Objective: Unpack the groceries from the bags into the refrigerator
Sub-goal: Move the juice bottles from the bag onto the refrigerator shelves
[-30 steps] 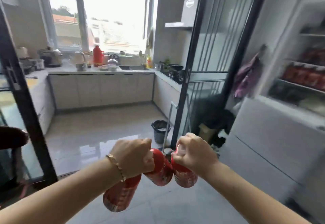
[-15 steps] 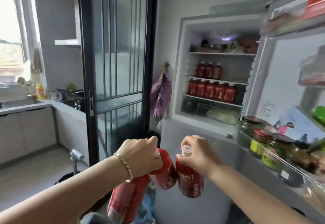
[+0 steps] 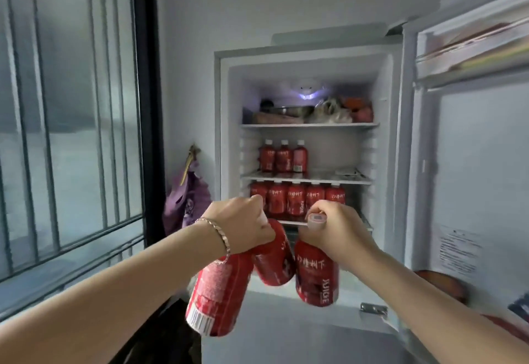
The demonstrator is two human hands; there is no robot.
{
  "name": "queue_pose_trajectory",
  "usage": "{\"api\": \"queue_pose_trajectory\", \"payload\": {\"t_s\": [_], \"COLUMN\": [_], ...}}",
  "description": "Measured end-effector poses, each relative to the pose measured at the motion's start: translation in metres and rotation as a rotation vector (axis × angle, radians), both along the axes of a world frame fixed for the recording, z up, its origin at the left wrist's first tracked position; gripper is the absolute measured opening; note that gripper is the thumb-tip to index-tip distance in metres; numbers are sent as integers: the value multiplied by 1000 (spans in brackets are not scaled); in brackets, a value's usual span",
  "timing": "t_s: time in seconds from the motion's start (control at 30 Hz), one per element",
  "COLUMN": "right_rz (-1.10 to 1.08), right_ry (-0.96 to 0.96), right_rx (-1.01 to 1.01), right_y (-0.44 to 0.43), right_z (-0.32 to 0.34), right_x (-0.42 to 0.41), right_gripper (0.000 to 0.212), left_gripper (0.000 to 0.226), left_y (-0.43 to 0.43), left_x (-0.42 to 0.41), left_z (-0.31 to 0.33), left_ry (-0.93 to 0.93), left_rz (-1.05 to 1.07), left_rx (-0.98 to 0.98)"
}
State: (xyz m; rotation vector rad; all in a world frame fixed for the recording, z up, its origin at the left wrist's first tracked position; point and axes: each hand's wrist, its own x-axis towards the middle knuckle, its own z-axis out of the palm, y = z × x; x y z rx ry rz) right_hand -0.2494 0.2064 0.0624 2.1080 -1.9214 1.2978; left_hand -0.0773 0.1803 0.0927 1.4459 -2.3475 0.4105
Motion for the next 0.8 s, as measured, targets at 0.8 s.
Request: {"api": "queue_pose_trajectory", "payload": {"t_s": [0.8], "right_rz": [-308], "right_ry": [-177], "right_rx": [-352], "right_y": [-397], "right_z": [93], "right_x": [-132], "right_gripper": [28], "left_gripper": [26], "left_y": [-377], "left_x": [-129], "left_z": [100], "left_ry": [12], "left_rz": [-249], "left_rx": [-380]}}
